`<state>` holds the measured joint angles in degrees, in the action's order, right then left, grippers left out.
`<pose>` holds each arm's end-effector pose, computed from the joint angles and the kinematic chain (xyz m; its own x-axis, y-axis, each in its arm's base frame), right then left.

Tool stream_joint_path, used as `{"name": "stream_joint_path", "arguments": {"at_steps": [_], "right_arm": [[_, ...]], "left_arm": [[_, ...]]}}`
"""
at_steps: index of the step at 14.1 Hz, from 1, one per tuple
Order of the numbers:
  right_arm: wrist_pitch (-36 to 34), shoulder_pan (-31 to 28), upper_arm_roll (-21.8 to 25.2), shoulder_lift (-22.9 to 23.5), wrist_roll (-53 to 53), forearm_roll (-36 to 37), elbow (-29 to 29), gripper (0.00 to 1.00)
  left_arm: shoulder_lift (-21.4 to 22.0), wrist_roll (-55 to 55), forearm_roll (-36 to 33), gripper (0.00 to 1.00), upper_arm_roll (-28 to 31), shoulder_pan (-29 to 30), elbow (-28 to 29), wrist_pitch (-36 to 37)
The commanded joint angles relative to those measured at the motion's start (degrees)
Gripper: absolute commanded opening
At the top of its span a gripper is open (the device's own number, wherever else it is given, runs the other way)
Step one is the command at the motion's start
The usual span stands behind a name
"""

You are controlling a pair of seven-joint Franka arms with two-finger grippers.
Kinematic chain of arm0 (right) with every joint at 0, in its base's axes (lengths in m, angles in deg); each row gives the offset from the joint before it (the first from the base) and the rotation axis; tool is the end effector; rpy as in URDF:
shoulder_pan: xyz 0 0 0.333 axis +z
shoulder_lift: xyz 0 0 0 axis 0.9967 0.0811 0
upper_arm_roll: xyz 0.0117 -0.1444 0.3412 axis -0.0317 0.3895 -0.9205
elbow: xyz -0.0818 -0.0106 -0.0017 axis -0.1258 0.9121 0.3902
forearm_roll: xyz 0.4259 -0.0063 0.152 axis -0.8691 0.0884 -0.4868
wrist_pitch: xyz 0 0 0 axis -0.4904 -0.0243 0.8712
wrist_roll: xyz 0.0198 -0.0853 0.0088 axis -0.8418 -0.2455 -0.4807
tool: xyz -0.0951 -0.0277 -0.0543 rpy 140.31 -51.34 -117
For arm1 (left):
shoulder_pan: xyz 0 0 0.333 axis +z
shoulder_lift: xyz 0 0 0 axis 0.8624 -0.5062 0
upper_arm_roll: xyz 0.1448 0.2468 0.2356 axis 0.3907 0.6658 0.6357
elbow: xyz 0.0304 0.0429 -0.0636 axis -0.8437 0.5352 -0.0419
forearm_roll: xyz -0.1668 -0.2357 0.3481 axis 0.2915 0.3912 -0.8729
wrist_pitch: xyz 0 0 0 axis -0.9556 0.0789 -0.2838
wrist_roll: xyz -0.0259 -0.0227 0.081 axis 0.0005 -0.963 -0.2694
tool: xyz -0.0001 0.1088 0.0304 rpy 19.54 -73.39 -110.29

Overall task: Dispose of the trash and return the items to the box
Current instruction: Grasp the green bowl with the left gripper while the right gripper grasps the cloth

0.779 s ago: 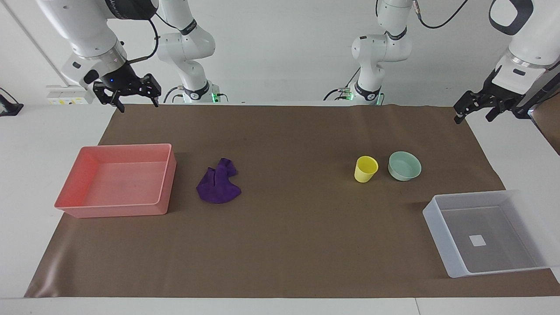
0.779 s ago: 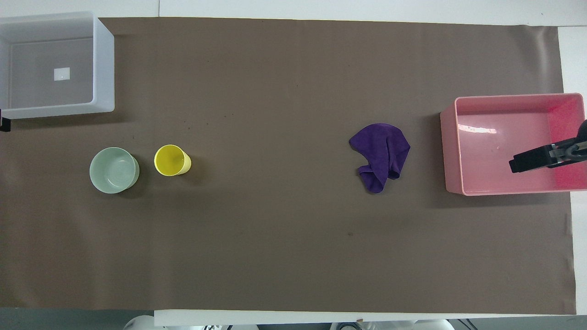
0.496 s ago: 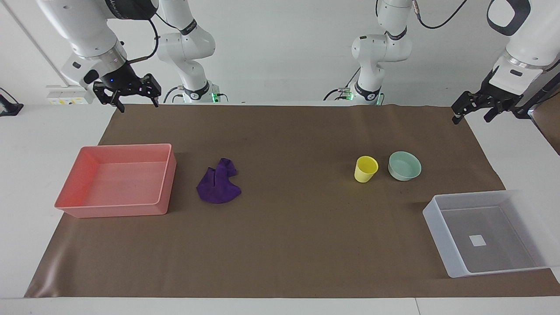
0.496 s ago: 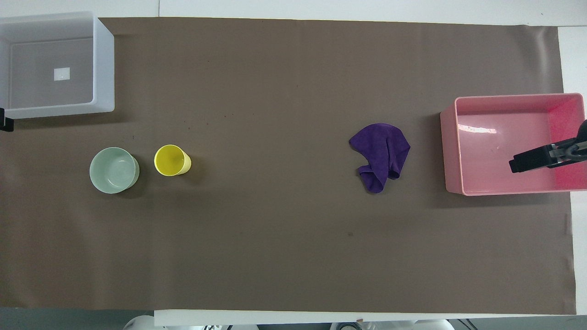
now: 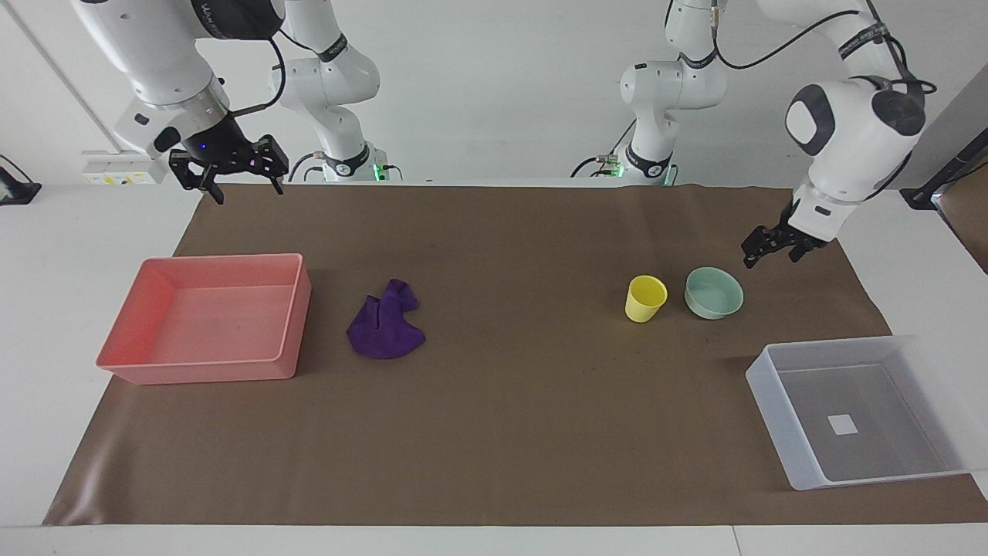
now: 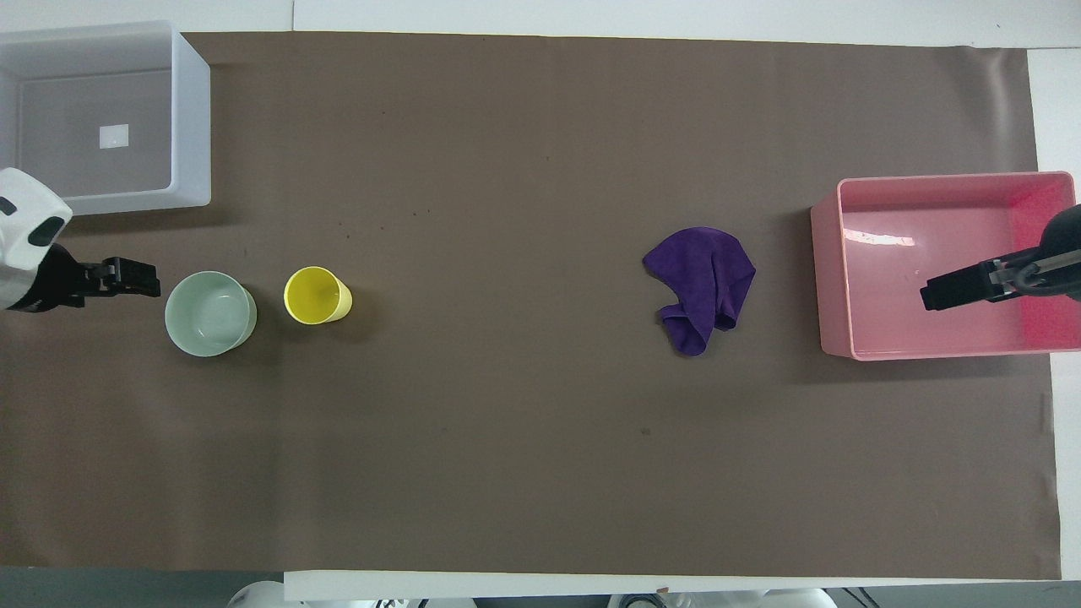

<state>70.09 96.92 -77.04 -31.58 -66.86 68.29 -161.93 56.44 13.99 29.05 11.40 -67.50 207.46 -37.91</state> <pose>0.5550 0.0069 0.6418 0.9740 0.2122 -0.0789 0.2104 -0.9771 -0.0305 0.5486 0.0062 0.4280 0.9986 0.0359 -0.0385 0.0356 -0.9993 -0.0105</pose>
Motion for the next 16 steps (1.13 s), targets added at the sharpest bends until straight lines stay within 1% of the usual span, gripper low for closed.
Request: {"name": "stream_joint_path", "arguments": {"at_steps": [1,2,3,4,5,6,7,10,12,14,16], "right_arm": [[5.7,3.6,0.4,1.5,0.6,-0.9,-3.7,0.99],[8.2,4.5,0.4,2.6,1.4,-0.9,-5.1,0.99],[12.0,5.2,0.3,3.6,2.3,-1.0,-7.4,0.99],[16.2,6.9,0.3,4.8,4.0,-1.0,-9.5,0.99],[20.3,8.3,0.3,6.3,5.8,-1.1,-11.2,0.99],[22.8,9.2,0.3,7.6,6.7,-1.1,-12.4,0.99],[25.4,10.0,0.3,8.7,6.8,-1.6,-13.8,0.99],[34.0,12.1,0.3,12.6,7.1,-1.8,-16.7,0.99],[38.9,12.2,0.2,14.4,8.5,-1.8,-19.6,1.0],[43.1,12.2,0.2,16.6,9.1,-1.8,-20.9,1.0],[46.2,13.0,0.1,19.2,10.9,-1.8,-20.9,0.99]], "left_arm": [[1.5,1.4,-0.4,1.0,-0.1,0.2,7.8,-7.2],[0.2,1.5,-0.3,1.0,-0.2,0.0,9.1,-10.6],[-1.1,1.8,-0.4,0.88,-0.1,-0.1,10.0,-13.1],[-2.4,3.0,-0.4,0.55,-0.1,-0.1,10.3,-14.5],[-3.3,2.8,-0.4,0.16,-0.1,-0.1,10.3,-15.1],[-3.3,2.6,-0.4,0.04,-0.1,0.1,10.3,-15.2],[-3.4,2.7,-0.3,0.01,-0.1,0.1,10.3,-15.0],[-3.4,2.8,-0.4,0.0,-0.2,0.1,9.3,-13.5],[-3.4,3.0,-0.4,0.0,-0.2,-0.3,6.5,-8.7],[-2.7,3.3,-0.4,0.0,-0.4,-0.3,1.9,-0.9],[-3.4,3.2,1.2,0.0,-0.4,-0.2,-7.5,9.2]]}}
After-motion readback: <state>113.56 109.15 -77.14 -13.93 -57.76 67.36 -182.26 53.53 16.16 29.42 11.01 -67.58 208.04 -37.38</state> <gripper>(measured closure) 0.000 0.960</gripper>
